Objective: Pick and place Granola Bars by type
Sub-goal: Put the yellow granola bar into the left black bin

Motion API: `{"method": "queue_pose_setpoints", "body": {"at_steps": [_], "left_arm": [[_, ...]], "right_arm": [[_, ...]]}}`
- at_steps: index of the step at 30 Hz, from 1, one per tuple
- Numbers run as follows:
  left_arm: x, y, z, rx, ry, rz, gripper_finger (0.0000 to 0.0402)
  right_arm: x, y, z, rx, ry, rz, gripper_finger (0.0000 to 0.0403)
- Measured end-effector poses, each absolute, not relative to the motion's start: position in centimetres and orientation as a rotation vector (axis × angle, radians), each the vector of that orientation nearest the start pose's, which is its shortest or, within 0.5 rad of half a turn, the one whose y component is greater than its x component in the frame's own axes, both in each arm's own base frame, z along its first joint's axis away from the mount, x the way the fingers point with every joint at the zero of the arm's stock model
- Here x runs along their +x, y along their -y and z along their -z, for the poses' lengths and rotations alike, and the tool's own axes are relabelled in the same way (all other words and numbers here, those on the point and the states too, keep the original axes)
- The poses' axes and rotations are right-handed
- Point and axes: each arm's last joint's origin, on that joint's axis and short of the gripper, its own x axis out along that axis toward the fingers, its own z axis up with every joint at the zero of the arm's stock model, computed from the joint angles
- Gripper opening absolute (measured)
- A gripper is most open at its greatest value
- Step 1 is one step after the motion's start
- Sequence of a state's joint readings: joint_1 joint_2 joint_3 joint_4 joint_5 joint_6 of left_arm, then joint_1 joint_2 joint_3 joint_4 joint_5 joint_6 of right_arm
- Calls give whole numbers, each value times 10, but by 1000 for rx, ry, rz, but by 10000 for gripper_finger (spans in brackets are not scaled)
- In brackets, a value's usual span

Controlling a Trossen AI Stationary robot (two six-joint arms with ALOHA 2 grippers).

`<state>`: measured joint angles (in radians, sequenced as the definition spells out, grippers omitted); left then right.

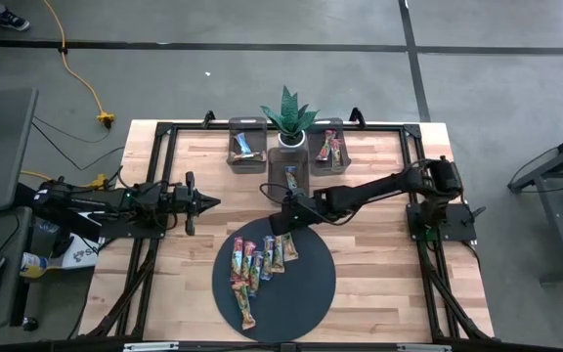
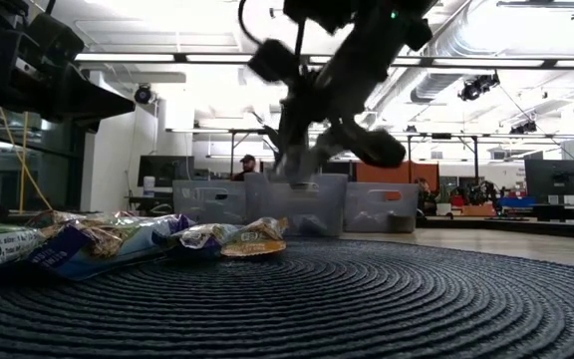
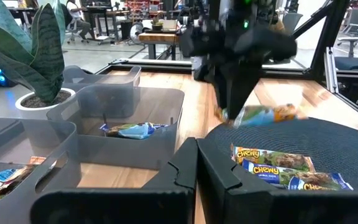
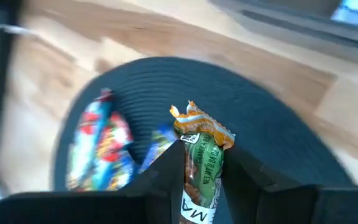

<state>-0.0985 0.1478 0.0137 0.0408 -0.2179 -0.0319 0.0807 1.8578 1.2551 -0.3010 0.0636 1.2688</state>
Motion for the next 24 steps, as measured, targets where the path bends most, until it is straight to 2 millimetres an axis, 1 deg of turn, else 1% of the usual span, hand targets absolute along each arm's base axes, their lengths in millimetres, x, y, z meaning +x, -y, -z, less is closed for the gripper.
{"method": "queue_pose_setpoints", "body": {"at_steps": [3, 10, 16, 19, 24], "left_arm": [[105, 4, -160, -17, -90, -121, 1], [105, 4, -160, -17, -92, -120, 1], [105, 4, -160, -17, -92, -120, 1], [105, 4, -160, -17, -92, -120, 1], [105, 4, -160, -16, -93, -120, 1]], "right_arm": [[389, -30, -207, 1109, -731, 474, 82], [386, -34, -249, 1077, -559, 310, 82], [382, -36, -277, 982, -431, 203, 82], [380, -38, -289, 900, -375, 146, 82], [382, -40, -297, 767, -320, 62, 82]]}}
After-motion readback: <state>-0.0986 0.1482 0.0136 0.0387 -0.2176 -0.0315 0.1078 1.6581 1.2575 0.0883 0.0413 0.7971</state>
